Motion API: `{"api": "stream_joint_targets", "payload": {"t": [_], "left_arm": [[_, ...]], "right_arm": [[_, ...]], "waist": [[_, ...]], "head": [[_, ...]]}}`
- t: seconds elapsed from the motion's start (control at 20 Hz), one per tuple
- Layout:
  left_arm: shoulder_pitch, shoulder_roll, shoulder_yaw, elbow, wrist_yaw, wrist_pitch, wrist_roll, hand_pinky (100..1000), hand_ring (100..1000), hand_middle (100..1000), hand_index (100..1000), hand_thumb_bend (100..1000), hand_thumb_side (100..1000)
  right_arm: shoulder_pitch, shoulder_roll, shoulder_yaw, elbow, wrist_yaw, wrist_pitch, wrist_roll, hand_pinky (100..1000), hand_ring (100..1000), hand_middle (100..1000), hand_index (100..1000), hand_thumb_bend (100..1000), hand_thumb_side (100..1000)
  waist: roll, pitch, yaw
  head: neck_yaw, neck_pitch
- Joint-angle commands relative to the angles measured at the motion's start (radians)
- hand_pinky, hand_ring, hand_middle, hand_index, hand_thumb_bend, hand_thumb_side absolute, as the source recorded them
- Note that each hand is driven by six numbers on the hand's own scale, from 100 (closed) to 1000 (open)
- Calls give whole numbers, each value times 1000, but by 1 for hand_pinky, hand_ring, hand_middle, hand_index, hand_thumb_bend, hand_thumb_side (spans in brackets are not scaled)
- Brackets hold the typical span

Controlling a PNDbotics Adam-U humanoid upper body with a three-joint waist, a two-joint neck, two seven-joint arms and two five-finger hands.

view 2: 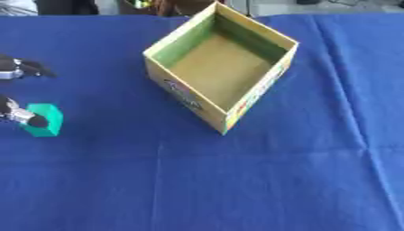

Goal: Pick up objects on the table and place them in the box.

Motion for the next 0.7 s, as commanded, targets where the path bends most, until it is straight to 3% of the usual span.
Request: {"api": "stream_joint_targets", "payload": {"t": [0.05, 0.25, 0.7], "left_arm": [[-8, 45, -4, -3, -11, -9, -54, 811, 896, 887, 1000, 751, 802], [-5, 46, -15, -4, -20, -18, -105, 802, 889, 874, 1000, 733, 787], [-8, 31, -25, 10, -67, -40, -103, 765, 858, 812, 970, 636, 746]], "right_arm": [[-5, -13, -6, -14, -5, -1, 4, 768, 757, 552, 672, 100, 853], [-6, -13, -6, -14, -7, -1, 4, 768, 757, 552, 671, 100, 852], [-8, -9, -7, -14, -10, -2, 6, 769, 754, 548, 668, 100, 848]], "waist": [[1, -17, -1], [0, -16, -2], [-3, -14, -8]], "head": [[4, -4], [4, -5], [7, -8]]}}
